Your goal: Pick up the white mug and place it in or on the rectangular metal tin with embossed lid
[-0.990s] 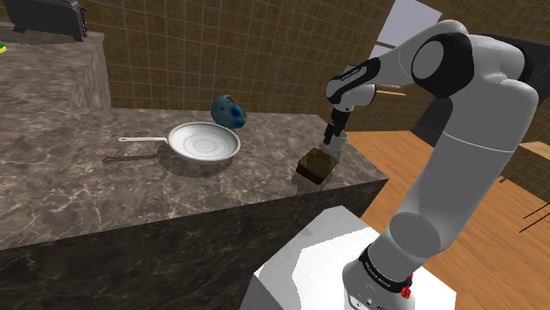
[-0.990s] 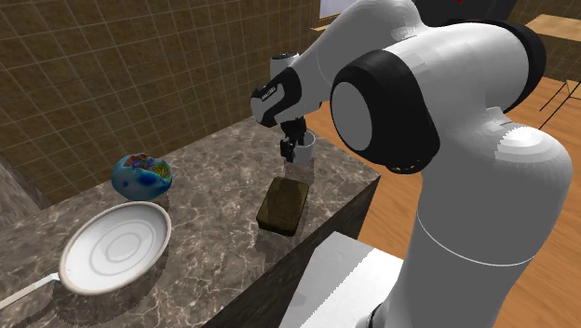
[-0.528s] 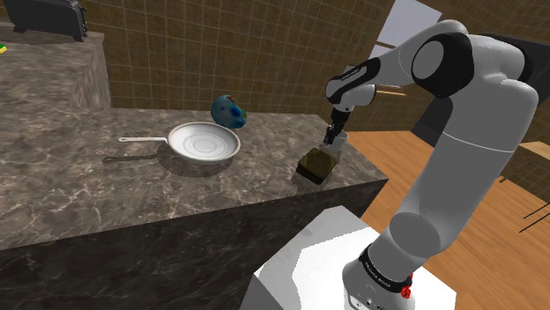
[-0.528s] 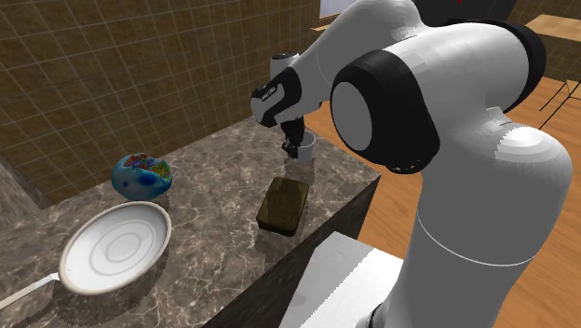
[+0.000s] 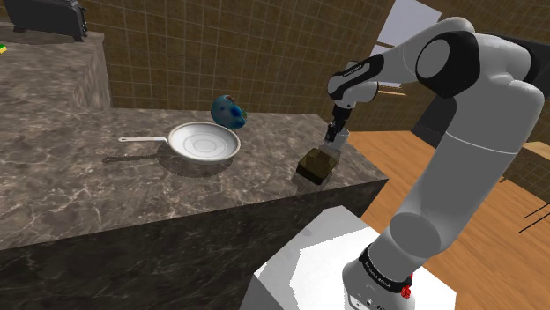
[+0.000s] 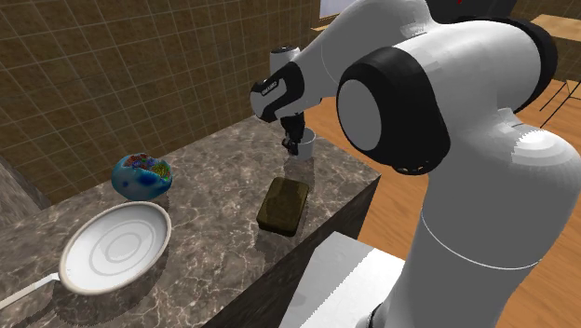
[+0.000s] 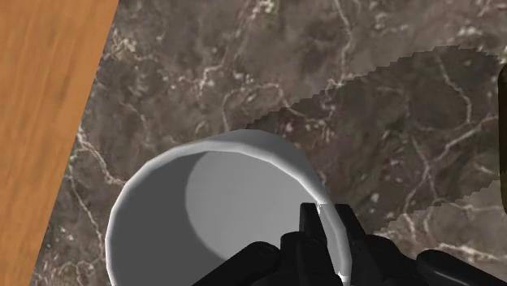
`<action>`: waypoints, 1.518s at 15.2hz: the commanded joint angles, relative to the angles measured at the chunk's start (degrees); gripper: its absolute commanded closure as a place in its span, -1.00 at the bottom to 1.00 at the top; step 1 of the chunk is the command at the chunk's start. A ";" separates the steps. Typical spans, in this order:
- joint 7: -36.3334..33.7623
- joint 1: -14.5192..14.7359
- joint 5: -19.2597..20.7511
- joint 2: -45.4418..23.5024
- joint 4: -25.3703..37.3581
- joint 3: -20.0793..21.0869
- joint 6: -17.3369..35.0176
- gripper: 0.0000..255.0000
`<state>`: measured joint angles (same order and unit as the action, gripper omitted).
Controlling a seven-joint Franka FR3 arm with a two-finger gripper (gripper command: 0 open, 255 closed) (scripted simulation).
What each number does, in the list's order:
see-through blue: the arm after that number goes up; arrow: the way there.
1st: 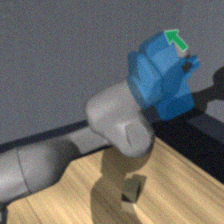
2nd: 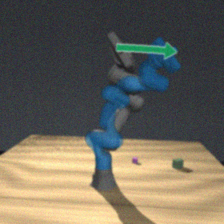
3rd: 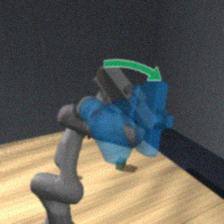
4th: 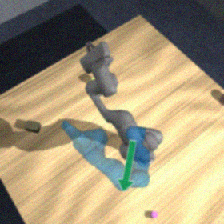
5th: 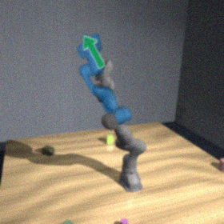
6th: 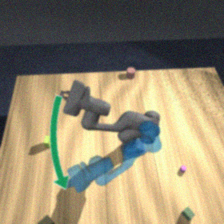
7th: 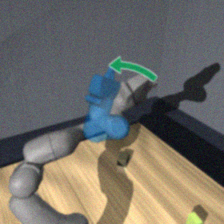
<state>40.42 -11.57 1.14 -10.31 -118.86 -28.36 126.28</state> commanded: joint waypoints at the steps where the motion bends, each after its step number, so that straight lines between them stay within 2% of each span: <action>1: -0.18 0.12 0.44 0.83 0.73 -0.11 -1.48 1.00; 19: -1.20 0.88 3.17 6.59 8.62 -0.36 -14.53 1.00; 23: -7.66 3.51 6.80 14.22 0.93 1.93 -14.24 1.00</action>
<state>34.57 -8.76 7.14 2.13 -116.40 -27.13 112.27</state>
